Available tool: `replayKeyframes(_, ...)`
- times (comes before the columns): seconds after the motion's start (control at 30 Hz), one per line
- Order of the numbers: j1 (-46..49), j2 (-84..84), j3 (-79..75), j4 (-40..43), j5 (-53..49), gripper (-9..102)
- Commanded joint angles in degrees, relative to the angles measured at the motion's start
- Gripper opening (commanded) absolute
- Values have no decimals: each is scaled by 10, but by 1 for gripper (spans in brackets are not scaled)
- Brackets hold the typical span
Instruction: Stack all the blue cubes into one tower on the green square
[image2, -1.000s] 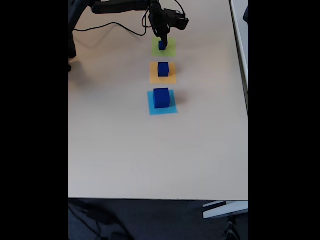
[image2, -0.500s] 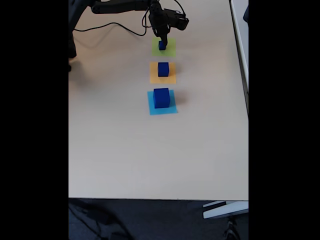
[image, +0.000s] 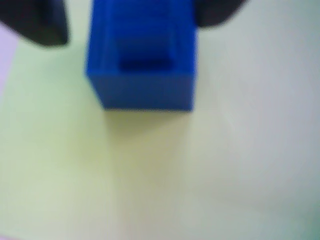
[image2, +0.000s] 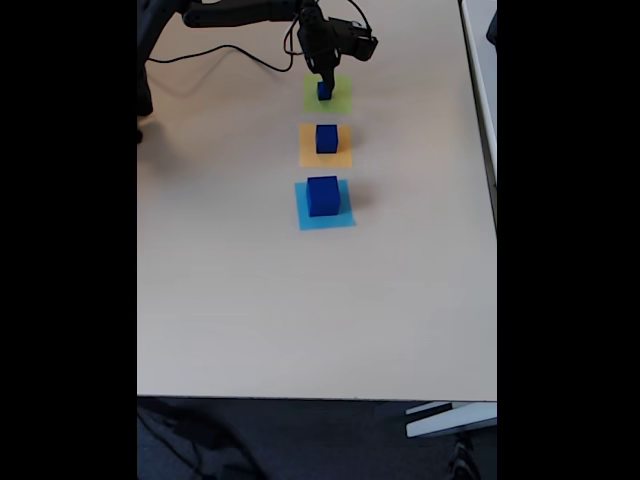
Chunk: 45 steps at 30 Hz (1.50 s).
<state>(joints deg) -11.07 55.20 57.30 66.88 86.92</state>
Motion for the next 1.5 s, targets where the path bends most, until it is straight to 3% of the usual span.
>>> replayKeyframes(0.0, -3, 13, -25, -3, 5, 11)
replayKeyframes(1.47, 0, 12, -34, -2, -17, 3)
